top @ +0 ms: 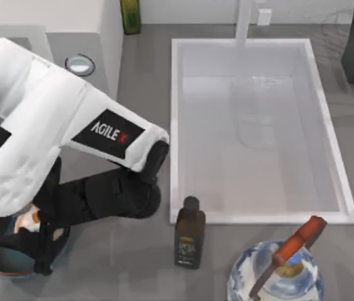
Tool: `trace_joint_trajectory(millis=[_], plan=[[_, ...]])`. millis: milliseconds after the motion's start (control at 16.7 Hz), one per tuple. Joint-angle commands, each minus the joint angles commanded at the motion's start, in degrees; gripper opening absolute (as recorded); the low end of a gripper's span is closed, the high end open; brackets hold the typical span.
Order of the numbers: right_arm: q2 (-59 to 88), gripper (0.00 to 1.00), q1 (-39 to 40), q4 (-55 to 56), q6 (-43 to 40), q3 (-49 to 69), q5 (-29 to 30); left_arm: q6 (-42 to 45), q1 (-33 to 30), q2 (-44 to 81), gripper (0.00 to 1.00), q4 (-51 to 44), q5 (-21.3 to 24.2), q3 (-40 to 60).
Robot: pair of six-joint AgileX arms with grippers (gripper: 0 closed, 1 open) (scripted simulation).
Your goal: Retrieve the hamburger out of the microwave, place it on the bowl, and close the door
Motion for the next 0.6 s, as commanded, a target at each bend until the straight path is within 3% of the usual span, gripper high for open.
trace_joint_trajectory(millis=[480, 600], plan=[[0.0, 1.0, 0.0, 0.0, 0.0, 0.0, 0.0, 1.8, 2.5, 0.3, 0.0, 5.4, -2.3, -4.4], [0.0, 1.0, 0.0, 0.0, 0.0, 0.0, 0.0, 1.8, 2.5, 0.3, 0.15, 5.4, -2.3, -4.4]])
